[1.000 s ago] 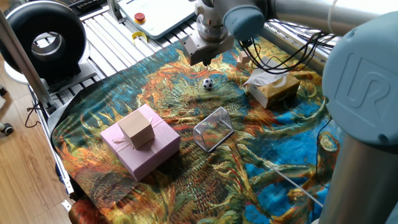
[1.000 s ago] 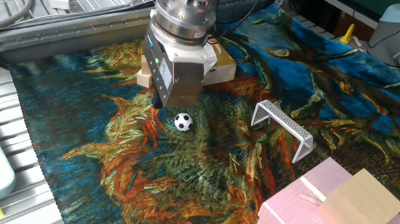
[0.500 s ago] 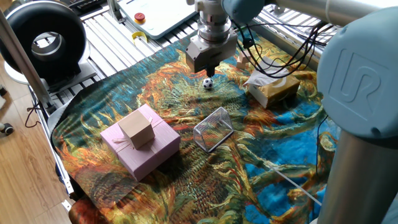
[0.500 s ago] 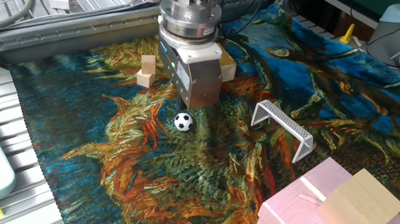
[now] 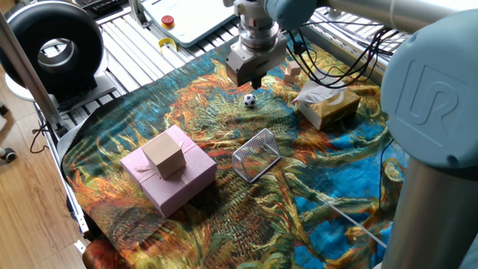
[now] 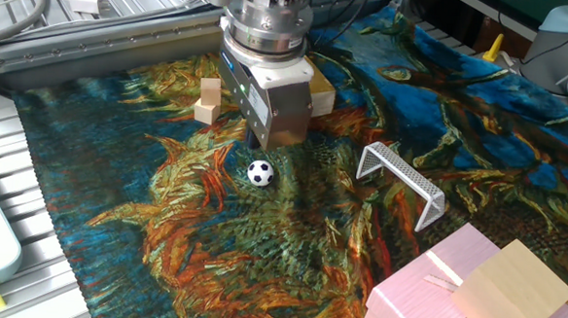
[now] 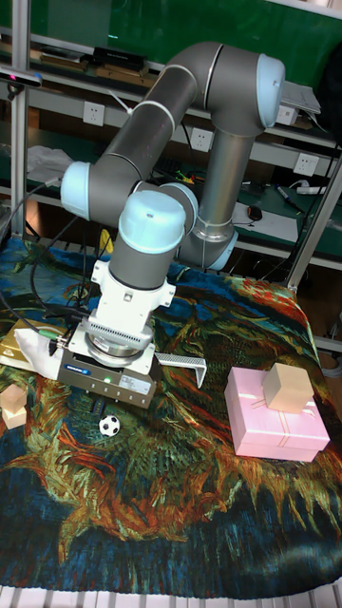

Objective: Push the soccer ball into the goal

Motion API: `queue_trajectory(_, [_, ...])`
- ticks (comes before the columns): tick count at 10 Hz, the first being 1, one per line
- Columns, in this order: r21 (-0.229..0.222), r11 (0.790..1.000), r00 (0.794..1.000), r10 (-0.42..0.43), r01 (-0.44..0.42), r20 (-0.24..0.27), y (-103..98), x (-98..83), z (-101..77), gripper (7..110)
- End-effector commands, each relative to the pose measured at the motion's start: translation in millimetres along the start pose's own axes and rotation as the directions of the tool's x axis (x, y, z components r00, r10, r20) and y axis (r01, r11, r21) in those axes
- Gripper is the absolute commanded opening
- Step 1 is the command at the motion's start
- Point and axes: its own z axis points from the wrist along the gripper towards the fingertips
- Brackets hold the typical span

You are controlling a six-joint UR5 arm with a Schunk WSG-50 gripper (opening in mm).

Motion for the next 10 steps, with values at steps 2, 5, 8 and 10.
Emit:
queue_trajectory(2, [-0.092,0.989,0.994,0.113,-0.112,0.008,21.4,-4.8,-2.1,7])
queue_trajectory(5, [-0.103,0.984,0.988,0.149,-0.145,0.029,23.0,-11.2,-2.4,7])
queue_trajectory(8, [-0.107,0.984,0.988,0.149,-0.145,0.031,23.8,-11.9,-2.5,7])
queue_trajectory(10, [-0.108,0.983,0.988,0.153,-0.148,0.035,24.0,-13.0,-2.6,7])
